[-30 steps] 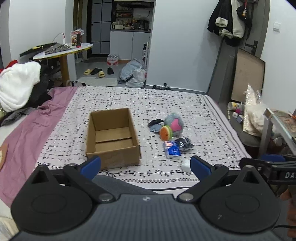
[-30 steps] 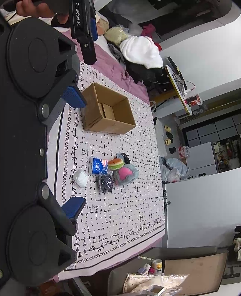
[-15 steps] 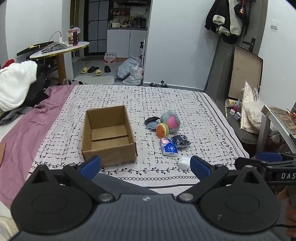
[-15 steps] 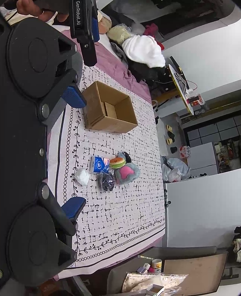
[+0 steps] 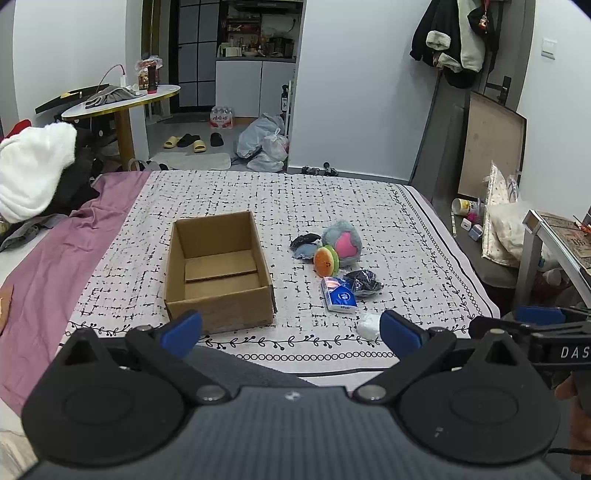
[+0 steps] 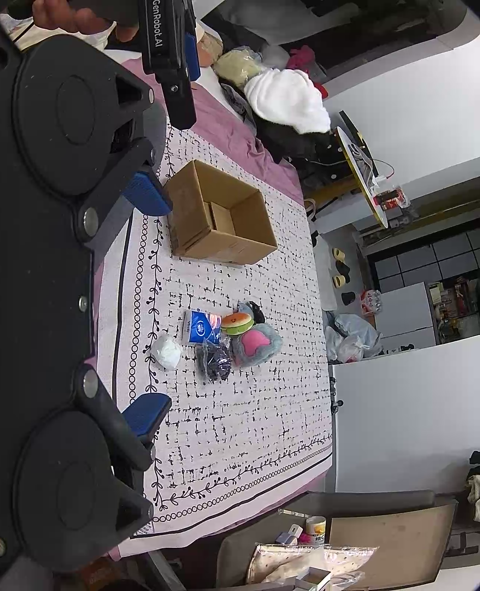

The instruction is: Organize soft objects

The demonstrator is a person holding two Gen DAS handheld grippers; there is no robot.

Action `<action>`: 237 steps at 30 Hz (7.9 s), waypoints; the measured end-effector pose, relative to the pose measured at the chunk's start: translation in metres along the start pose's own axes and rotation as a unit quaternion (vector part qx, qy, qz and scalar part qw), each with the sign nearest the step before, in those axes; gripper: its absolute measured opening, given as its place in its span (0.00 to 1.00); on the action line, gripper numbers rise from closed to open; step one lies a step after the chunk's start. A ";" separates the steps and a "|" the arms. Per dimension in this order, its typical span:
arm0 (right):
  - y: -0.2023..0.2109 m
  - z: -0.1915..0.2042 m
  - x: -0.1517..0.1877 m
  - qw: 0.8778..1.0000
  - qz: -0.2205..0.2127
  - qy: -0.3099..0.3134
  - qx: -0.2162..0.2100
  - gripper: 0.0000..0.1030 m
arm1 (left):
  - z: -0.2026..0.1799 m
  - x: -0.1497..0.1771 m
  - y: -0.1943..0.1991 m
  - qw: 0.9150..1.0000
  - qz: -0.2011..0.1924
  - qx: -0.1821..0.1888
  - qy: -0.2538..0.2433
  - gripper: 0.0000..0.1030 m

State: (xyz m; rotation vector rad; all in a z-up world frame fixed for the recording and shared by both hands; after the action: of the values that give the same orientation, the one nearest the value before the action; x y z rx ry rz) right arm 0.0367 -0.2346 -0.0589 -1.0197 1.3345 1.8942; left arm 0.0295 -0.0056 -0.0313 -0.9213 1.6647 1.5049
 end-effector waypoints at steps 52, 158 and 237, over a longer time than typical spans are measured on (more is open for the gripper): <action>-0.095 -0.062 0.019 0.997 0.047 -0.063 0.000 0.97 | -0.027 0.013 -0.128 0.997 0.072 0.018 0.012 0.96; -0.163 -0.005 -0.014 0.997 -0.013 -0.075 -0.026 0.37 | 0.020 -0.018 -0.188 0.997 0.059 0.021 0.055 0.48; -0.243 0.112 -0.003 0.990 0.084 -0.082 -0.080 0.69 | 0.155 -0.007 -0.164 0.985 0.078 -0.068 0.139 0.93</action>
State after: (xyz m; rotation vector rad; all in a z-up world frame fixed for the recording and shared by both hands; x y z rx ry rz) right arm 0.2088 -0.0517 -0.1522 -0.8278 1.2214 2.1893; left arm 0.1807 0.1377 -0.1195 -1.1385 1.8869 1.6722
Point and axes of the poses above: each gripper's, at about its wrist camera, not at the fingertips, and y roughly against the way its jaws point, z to its left, x to its underside, the point moved 5 cm from there along -y, roughly the way its jaws point, and after that the axes turned 12 degrees about -z, right-handed, at the moved point
